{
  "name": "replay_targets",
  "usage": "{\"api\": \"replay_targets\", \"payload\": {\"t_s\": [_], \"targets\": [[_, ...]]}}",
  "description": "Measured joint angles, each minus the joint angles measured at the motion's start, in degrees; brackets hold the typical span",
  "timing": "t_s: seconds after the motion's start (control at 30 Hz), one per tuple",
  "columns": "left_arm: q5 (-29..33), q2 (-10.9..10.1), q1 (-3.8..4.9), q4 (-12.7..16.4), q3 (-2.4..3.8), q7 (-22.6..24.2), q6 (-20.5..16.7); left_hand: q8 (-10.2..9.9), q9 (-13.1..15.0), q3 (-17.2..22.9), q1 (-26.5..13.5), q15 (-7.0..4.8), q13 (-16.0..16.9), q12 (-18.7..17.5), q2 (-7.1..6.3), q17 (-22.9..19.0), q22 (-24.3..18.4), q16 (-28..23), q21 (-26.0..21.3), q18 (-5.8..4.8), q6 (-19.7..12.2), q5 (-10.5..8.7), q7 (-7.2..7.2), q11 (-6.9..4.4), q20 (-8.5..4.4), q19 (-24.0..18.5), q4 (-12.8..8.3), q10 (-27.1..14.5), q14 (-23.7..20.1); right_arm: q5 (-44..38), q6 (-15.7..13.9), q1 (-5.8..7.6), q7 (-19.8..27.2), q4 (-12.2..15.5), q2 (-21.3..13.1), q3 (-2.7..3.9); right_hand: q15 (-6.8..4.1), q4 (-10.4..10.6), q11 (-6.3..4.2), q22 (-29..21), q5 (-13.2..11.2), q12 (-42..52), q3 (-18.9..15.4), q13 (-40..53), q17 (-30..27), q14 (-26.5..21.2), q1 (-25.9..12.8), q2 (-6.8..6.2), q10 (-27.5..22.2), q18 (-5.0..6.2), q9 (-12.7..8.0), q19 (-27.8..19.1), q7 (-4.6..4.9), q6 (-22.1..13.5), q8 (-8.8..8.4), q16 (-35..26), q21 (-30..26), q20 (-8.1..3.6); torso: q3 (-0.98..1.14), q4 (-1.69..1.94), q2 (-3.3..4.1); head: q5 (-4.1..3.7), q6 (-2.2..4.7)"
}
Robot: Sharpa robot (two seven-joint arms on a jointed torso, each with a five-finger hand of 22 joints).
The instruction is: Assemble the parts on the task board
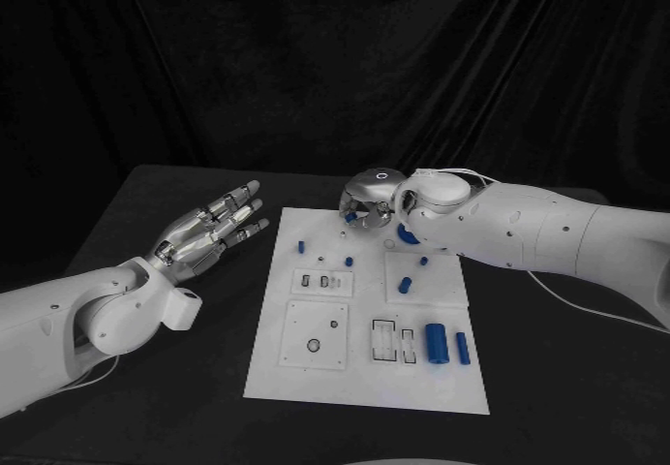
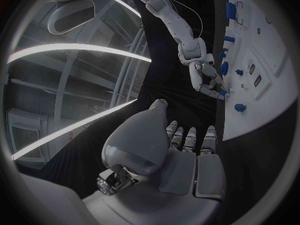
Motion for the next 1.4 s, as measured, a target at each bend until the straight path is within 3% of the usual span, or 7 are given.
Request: {"api": "replay_targets", "payload": {"t_s": [0.4, 0.47, 0.53, 0.73, 0.93, 1.13, 1.4], "targets": [[0.0, 0.2, 0.0, -0.4, -0.01, -0.4, 0.3, 0.0, 0.0, 0.2, 0.0, 0.0, 0.0, 0.0, 0.0, 0.0, 0.0, 0.0, 0.0, 0.0, 0.2, 0.0, 0.21, 0.2, 0.0, 0.0, 0.2, -0.2, 0.0, 0.0, 0.2, -0.03, -0.1, -0.2, 0.2, -0.02, -0.41, -0.1, -0.24, 0.0, 0.3, 0.0, 1.0, 0.1, -1.3, -0.8, 0.0, 0.0, -1.7, 0.0, -0.6, -0.7, -0.29, -2.1, -1.61, -0.7, -0.2, -0.31, -0.02, 0.07, -0.02, -0.14, 0.09], [0.0, 0.2, 0.0, -0.5, -0.01, -0.5, 0.4, 0.0, 0.1, 0.3, 0.0, 0.0, 0.0, 0.0, 0.0, 0.0, 0.0, 0.0, 0.0, 0.0, 0.4, 0.0, 0.41, 0.2, 0.0, 0.0, 0.0, -0.2, 0.0, 0.0, 0.5, -0.12, -0.2, -0.2, 0.3, -0.07, -0.45, -0.1, -0.41, 0.0, 0.3, 0.0, 1.2, 0.1, -1.5, -1.3, -0.5, -0.53, -3.6, 0.0, -1.0, -1.3, -0.93, -3.7, -2.23, -1.2, -0.5, -0.21, -0.02, 0.07, -0.03, -0.1, 0.09], [0.0, 0.2, 0.0, -0.5, -0.01, -0.6, 0.4, 0.0, 0.1, 0.3, 0.0, 0.0, 0.0, 0.0, 0.0, 0.0, 0.0, 0.0, 0.0, 0.0, 0.4, 0.0, 0.41, 0.2, 0.0, 0.0, 0.0, -0.2, 0.0, 0.0, 1.0, -0.23, -0.4, -0.2, 0.3, -0.1, -0.14, 0.1, 0.0, -0.7, -0.4, 0.2, 1.1, 0.0, -2.6, -2.4, -1.3, -1.29, -8.4, 0.0, -2.0, -2.5, -2.52, -7.8, -2.43, -2.1, -1.7, 0.0, -0.02, 0.07, -0.04, -0.08, 0.09], [0.0, 0.3, 0.0, -0.6, -0.01, -0.8, 0.6, 0.2, 0.1, 0.3, 0.0, 0.0, 0.0, 0.0, 0.0, 0.0, 0.0, 0.0, 0.0, 0.0, 0.4, 0.0, 0.41, 0.2, 0.0, 0.0, 0.0, -0.2, 0.0, 0.0, 2.2, -0.25, -0.9, -0.2, 0.1, -0.11, 0.23, -0.9, 0.08, -2.6, -3.1, 0.2, -3.8, 0.0, -5.6, -5.3, -2.2, -0.78, -20.3, 0.0, -4.9, -5.3, -5.38, -18.0, -2.43, -3.8, -5.1, 0.6, -0.01, 0.07, -0.06, -0.05, 0.03], [0.0, 0.3, 0.0, -0.7, -0.01, -0.9, 0.7, 0.2, 0.1, 0.4, 0.0, 0.0, 0.0, 0.0, 0.0, 0.0, 0.0, 0.0, 0.0, 0.0, 0.5, 0.0, 0.54, 0.33, 0.0, 0.0, 0.1, -0.1, 0.0, 0.4, 2.0, -0.25, -0.9, 0.0, -0.6, -0.11, 0.24, -0.7, -0.12, -2.6, -4.7, 0.2, -6.0, 0.0, -6.0, -5.7, -2.8, -0.2, -23.0, 0.0, -5.9, -5.5, -6.23, -21.4, -2.43, -3.8, -5.6, 0.41, 0.03, 0.06, -0.07, -0.03, -0.02], [0.0, 0.1, 0.0, -0.7, -0.01, -1.0, 0.8, 0.2, 0.1, 0.5, 0.0, 0.0, 0.0, 0.0, 0.0, 0.0, 0.0, 0.0, 0.0, 0.0, 0.6, 0.0, 0.61, 0.39, 0.0, 0.0, 0.2, 0.0, 0.0, 1.8, -0.7, -0.17, -0.2, 2.1, -3.1, -0.11, 0.09, 0.1, -0.26, -2.2, -5.3, 1.8, -7.7, 0.4, -6.0, -5.8, -3.3, 0.33, -22.9, 0.0, -5.9, -5.7, -5.3, -20.0, -2.43, -3.8, -5.8, 0.62, 0.04, 0.01, -0.08, 0.07, 0.14], [0.0, -0.2, 0.0, -0.6, -0.01, -1.1, 0.8, 0.2, 0.1, 0.5, 0.0, 0.0, 0.0, 0.0, 0.0, 0.0, 0.0, 0.0, 0.0, 0.0, 0.6, 0.0, 0.61, 0.4, 0.0, 0.0, 0.2, 0.0, 0.0, 6.0, -4.2, 2.38, 0.2, 8.9, -10.0, -0.12, 0.38, 1.0, 0.17, -1.7, -5.3, 10.9, -9.4, 2.5, -6.7, -6.2, -3.2, 1.04, -12.1, 0.01, -5.7, -5.8, -0.63, -13.7, -0.97, -3.8, -7.1, 0.62, 0.06, -0.04, -0.11, 0.21, 0.41]]}}
